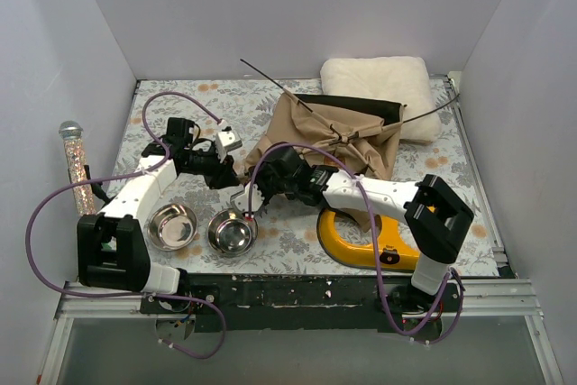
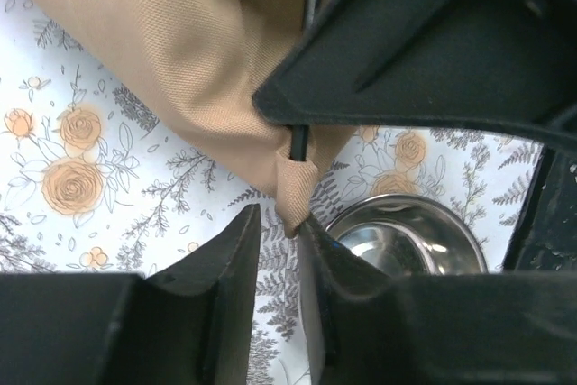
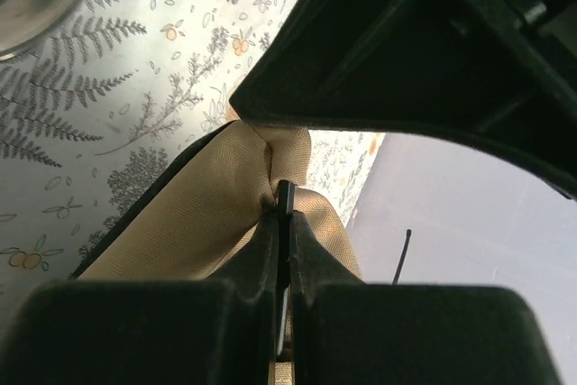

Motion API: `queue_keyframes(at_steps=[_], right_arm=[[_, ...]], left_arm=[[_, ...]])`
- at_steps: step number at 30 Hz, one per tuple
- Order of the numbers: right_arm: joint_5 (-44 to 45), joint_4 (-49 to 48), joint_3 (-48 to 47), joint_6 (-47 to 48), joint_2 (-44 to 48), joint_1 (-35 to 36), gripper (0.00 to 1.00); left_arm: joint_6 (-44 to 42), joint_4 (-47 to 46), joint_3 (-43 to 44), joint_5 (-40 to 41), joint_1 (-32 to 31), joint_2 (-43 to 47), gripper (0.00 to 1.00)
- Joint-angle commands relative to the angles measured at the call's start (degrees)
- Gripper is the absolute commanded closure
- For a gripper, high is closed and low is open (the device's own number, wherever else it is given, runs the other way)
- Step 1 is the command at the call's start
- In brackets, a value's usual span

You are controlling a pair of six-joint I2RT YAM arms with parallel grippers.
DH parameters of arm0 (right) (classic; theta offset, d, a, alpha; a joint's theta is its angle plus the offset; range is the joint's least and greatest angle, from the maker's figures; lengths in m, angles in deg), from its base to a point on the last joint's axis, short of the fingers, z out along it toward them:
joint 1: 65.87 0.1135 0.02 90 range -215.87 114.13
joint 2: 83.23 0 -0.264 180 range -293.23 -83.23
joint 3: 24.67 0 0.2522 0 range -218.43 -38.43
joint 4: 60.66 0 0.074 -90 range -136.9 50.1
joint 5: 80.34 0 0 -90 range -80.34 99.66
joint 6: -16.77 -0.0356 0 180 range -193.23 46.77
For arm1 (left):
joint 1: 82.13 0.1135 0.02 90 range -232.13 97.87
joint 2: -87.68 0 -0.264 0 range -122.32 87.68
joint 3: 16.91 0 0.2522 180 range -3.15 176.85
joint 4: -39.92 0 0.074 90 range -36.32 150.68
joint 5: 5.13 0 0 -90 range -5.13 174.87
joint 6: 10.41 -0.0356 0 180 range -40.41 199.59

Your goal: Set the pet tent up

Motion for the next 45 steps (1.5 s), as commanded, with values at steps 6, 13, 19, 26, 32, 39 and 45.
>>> queue_keyframes(at_steps=[6,13,19,26,32,39,45], right_arm=[[-0.3,3.4,0.0,-7.1,-0.4,1.3,0.99],[3.7,8.7,-11.1,-17.7,-6.6,1.2,0.72],[1.9,18.2,-18.9,-24.3,-7.1,0.8,0.34],[-4.7,23.6,-20.9,-32.2,-3.6,0.1,0.29],[-4.4,27.1,-24.6,-32.6,-6.9,0.0,0.24],[-10.4,30.6,-31.7,-31.6,-7.2,-0.8,0.21],[-14.3,26.2,-32.5,-57.1,2.0,-10.5,0.23]], left_arm=[[1.9,2.9,5.9,-7.7,12.1,1.1,0.43],[6.4,0.5,8.1,-6.3,15.9,-1.4,0.34],[15.9,-6.6,11.2,-3.5,16.0,-3.7,0.11],[22.6,-8.5,19.2,-1.4,16.0,-10.3,0.03],[23.9,-7.6,23.0,-0.7,15.4,-13.5,0.03],[25.9,-6.8,25.0,-0.2,14.5,-14.0,0.02],[23.4,-3.3,31.4,1.7,11.0,-14.1,0.02]])
